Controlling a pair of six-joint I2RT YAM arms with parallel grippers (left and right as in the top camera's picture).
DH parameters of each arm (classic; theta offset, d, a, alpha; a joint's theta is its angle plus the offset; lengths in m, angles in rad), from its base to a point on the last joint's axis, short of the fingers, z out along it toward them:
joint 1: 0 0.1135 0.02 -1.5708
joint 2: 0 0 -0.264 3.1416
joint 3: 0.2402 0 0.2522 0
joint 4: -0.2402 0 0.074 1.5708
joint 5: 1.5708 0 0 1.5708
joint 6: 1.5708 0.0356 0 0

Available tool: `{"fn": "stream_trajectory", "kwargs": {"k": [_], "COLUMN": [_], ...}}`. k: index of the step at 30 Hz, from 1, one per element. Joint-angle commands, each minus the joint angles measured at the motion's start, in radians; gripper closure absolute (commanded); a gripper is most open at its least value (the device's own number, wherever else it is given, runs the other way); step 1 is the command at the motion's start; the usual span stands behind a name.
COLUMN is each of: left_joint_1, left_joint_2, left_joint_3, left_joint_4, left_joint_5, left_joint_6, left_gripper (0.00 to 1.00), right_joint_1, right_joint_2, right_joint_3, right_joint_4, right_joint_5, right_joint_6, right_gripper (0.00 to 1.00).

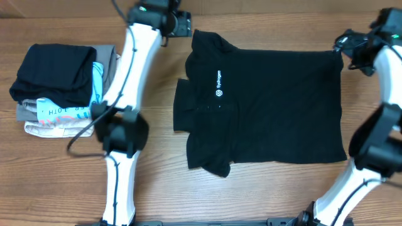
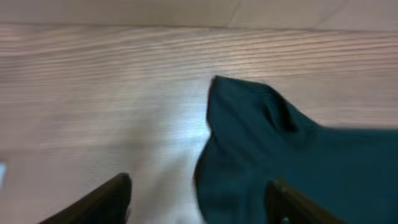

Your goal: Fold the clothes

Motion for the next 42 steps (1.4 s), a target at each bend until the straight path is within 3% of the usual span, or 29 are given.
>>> {"fn": "stream_trajectory", "kwargs": {"k": [1, 12, 19, 21, 22, 23, 26, 31, 35, 42], "left_joint_1": [0.007, -0.024, -0.125, -0.149, -0.158, -0.161, -0.153, -0.111, -0.093, -0.094], "left_joint_2": [-0.138, -0.312, -0.356, -0.339, -0.327, -0.316, -0.243, -0.095, 0.031, 0.159], "left_joint_3": [0.042, 0.042, 0.038, 0.033, 0.025, 0.016, -0.031, -0.042, -0.042, -0.042], "left_joint_4": [-0.106, -0.492, -0.599, -0.568, -0.541, -0.513, -0.427, -0.475, -0.516, -0.566], "left_joint_5": [0.004, -0.007, -0.048, -0.056, -0.057, -0.055, -0.055, 0.007, 0.208, 0.314], "left_joint_6": [-0.027, -0.027, -0.031, -0.031, -0.032, -0.033, -0.087, -0.093, 0.013, 0.064], "left_gripper": [0.33, 0.51, 0.53, 0.69, 0.86, 0.96, 0.96, 0.96, 0.96, 0.96], "right_joint_1": [-0.017, -0.019, -0.016, -0.016, -0.016, -0.016, -0.016, -0.016, -0.016, -0.016], "right_joint_2": [-0.136, -0.239, -0.254, -0.254, -0.254, -0.254, -0.254, -0.254, -0.254, -0.254], "right_joint_3": [0.041, 0.041, 0.041, 0.04, 0.04, 0.04, 0.04, 0.04, 0.04, 0.04], "right_joint_4": [-0.093, -0.475, -0.595, -0.584, -0.576, -0.57, -0.57, -0.57, -0.57, -0.57], "right_joint_5": [0.01, 0.028, 0.096, 0.099, 0.099, 0.098, 0.098, 0.098, 0.098, 0.098], "right_joint_6": [0.065, 0.147, 0.192, 0.192, 0.192, 0.192, 0.192, 0.192, 0.192, 0.192], "right_gripper": [0.03, 0.0, 0.0, 0.0, 0.0, 0.0, 0.0, 0.0, 0.0, 0.0]}}
